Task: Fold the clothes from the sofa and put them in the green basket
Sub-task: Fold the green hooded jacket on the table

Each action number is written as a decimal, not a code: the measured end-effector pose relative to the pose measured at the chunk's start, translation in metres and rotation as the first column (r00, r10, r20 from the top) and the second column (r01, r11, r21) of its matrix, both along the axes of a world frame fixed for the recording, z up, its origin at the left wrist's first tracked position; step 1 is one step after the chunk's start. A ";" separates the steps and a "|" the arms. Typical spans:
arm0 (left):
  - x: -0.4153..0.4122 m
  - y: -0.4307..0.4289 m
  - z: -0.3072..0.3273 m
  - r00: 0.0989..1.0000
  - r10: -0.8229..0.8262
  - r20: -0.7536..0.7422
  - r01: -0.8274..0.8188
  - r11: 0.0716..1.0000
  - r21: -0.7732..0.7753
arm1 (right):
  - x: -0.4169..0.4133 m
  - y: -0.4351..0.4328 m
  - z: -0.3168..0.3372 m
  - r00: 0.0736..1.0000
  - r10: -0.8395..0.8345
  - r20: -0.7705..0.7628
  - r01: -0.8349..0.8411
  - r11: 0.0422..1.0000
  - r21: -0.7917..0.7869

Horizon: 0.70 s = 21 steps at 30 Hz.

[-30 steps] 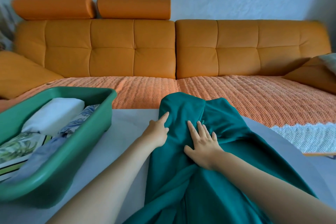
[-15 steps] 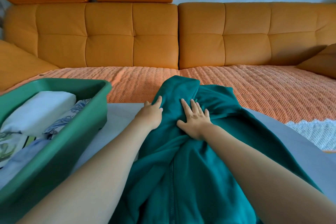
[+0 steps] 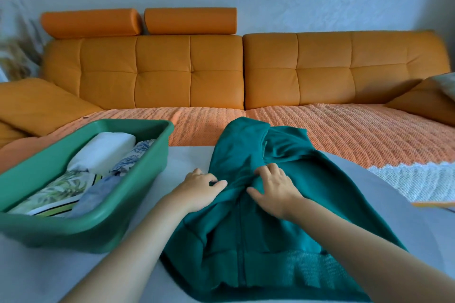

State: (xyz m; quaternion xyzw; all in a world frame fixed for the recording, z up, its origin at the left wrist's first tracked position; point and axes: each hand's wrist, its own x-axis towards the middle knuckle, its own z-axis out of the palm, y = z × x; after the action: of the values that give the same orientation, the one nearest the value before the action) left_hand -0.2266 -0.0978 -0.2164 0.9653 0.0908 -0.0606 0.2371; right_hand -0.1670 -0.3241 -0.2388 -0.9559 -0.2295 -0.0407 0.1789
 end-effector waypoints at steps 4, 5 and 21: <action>-0.027 0.005 0.016 0.998 -0.031 -0.053 0.033 0.999 0.030 | -0.051 0.003 0.011 0.958 0.287 0.022 -0.279 0.945 -0.172; -0.029 0.006 0.020 0.994 -0.049 -0.098 0.053 0.998 0.044 | -0.059 0.004 0.010 0.946 0.324 0.000 -0.319 0.932 -0.174; -0.074 -0.076 0.051 0.675 -0.675 -0.296 0.263 0.596 -0.759 | -0.066 -0.028 0.059 0.596 0.026 -0.803 0.503 0.768 0.398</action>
State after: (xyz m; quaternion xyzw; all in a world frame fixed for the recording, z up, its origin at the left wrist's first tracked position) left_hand -0.3010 -0.1735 -0.1655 0.7387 -0.1437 -0.4308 0.4981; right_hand -0.2327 -0.3522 -0.1797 -0.7954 0.0328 0.2770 0.5381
